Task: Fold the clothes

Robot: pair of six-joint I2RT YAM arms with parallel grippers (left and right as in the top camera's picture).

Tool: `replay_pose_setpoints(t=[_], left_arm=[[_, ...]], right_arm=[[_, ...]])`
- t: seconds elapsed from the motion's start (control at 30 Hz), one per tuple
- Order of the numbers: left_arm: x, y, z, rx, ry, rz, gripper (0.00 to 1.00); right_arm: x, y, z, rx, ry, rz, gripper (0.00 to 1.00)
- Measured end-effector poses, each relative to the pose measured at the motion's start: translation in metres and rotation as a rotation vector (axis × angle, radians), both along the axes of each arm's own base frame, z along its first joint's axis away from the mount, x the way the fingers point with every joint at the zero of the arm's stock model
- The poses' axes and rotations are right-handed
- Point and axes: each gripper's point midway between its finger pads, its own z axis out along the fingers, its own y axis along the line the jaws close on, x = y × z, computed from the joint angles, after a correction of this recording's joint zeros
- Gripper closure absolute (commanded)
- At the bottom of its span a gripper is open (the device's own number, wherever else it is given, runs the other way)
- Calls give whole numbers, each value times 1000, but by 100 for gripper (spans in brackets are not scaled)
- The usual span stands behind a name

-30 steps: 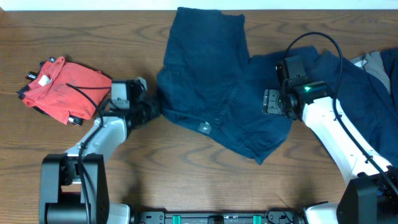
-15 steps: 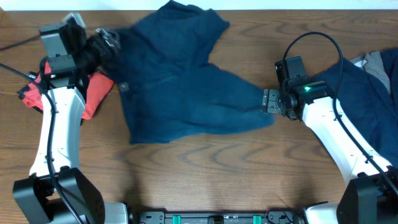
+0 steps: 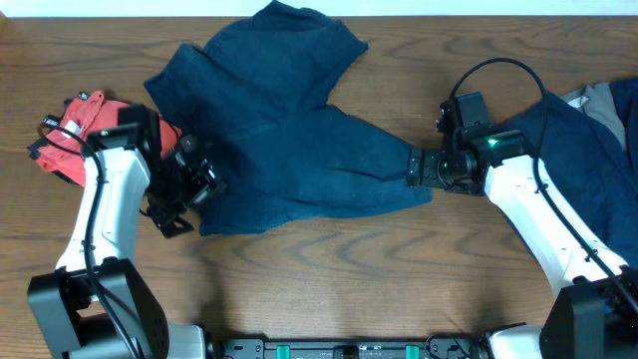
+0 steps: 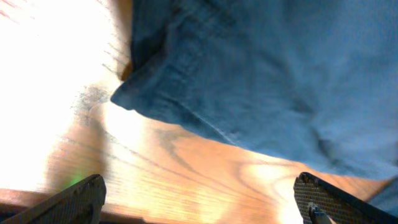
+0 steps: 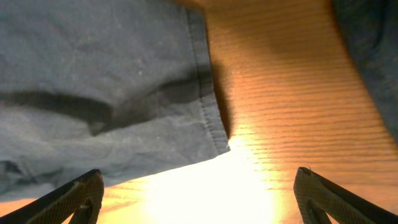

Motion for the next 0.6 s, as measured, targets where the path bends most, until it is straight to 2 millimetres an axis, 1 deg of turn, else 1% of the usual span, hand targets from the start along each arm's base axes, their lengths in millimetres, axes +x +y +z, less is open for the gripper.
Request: replay_pose_setpoints(t=[0.07,0.17,0.23,0.27,0.3,0.37,0.4,0.43,0.47,0.5,0.53,0.6], left_arm=[[-5,0,-16,7,10,18,2],[-6,1,-40,20,-2,75,5],[-9,1,-57,25,0,134,12],[-11,1,-65,27,1,160,18],[-13,0,-73,29,0,186,27],[-15,0,-82,28,-5,223,51],[-10,1,-82,28,-36,236,66],[-6,1,-83,28,-56,250,76],[-4,2,-84,28,-69,250,81],[-3,1,-85,26,-73,260,90],[-3,1,-85,24,-73,268,94],[-3,0,-86,17,-72,269,94]], right_arm=[[-1,2,0,11,4,-5,4],[-2,3,0,22,11,-21,4],[-5,2,-1,29,32,-54,1],[-8,2,-2,34,45,-76,1],[-11,2,-2,39,63,-101,1],[-16,2,-3,55,90,-151,1],[-17,3,-3,66,100,-179,1],[-17,4,-3,75,106,-201,1],[-17,5,-3,85,111,-222,1],[-17,5,-3,92,110,-235,1],[-16,6,-3,100,108,-249,1],[-12,8,-3,115,99,-273,1]])
